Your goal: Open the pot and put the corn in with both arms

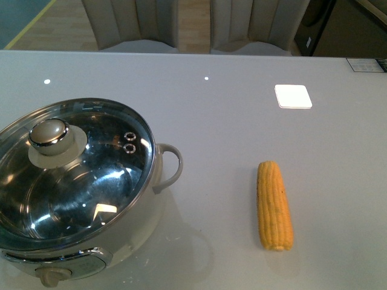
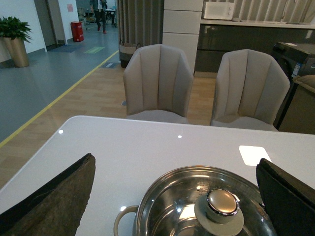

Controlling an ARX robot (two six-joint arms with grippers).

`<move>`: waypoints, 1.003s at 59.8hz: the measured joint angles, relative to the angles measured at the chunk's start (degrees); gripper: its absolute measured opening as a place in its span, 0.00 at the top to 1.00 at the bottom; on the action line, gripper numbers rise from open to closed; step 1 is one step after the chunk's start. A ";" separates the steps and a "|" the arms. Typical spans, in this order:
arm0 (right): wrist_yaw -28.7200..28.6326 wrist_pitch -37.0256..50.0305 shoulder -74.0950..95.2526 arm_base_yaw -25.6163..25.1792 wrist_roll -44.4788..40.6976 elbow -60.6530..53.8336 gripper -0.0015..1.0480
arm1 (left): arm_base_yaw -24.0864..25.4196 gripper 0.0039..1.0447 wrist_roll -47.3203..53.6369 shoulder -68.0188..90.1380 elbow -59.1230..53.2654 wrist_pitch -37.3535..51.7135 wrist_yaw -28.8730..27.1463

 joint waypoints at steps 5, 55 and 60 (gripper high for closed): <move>0.00 0.00 0.00 0.00 0.00 0.00 0.09 | 0.02 0.07 0.00 0.00 0.00 0.00 0.00; 0.00 0.00 0.00 0.00 0.00 0.00 0.09 | 0.00 0.07 0.00 0.00 0.00 0.00 0.00; 0.00 0.00 0.00 0.00 0.00 0.00 0.09 | -0.46 0.07 -0.98 0.59 0.42 -1.44 -1.92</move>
